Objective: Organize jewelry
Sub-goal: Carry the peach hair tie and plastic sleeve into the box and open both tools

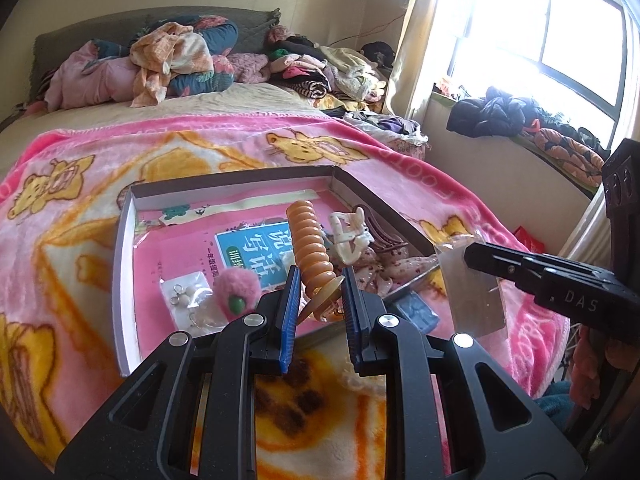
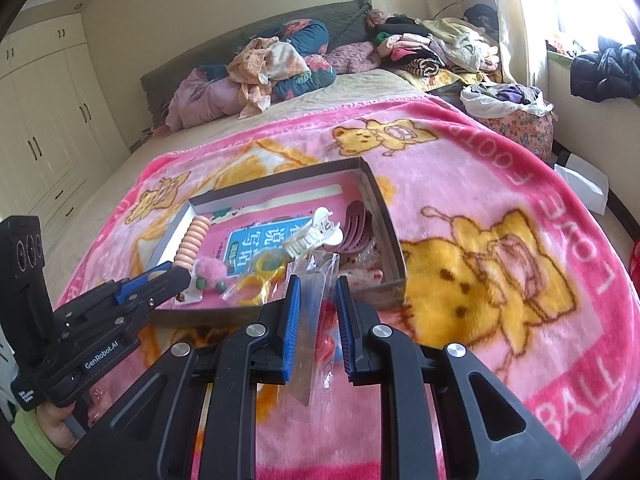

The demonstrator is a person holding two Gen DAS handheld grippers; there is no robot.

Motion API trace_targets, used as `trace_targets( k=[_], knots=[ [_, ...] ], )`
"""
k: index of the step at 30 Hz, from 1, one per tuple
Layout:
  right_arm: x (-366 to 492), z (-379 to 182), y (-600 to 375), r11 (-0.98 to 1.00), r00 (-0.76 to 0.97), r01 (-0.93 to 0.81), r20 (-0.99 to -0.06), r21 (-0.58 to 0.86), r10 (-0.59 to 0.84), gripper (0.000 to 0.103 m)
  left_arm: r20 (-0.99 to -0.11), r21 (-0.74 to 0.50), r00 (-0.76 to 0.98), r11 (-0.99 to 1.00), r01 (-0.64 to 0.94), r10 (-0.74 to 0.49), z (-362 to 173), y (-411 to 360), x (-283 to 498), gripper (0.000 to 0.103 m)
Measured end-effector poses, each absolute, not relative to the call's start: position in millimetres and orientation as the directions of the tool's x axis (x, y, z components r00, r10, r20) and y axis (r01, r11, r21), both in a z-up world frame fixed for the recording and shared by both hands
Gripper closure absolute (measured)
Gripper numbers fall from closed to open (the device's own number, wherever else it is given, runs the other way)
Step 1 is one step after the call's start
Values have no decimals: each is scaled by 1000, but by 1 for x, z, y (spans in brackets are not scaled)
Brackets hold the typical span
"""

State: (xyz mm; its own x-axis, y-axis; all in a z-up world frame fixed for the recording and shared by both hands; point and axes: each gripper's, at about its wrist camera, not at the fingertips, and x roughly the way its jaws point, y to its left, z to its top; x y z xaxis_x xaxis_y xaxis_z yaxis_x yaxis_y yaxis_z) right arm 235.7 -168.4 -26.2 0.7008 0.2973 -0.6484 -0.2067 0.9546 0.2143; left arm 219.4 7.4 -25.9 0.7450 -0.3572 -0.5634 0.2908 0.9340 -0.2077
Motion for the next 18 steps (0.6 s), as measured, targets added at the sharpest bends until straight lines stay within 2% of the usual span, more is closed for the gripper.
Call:
trace_targets(
  k=[18],
  knots=[
    [283, -17, -143, 950, 700, -258, -644, 174, 308, 85, -572, -209, 768, 957, 203, -288, -31, 38, 244, 89]
  ],
)
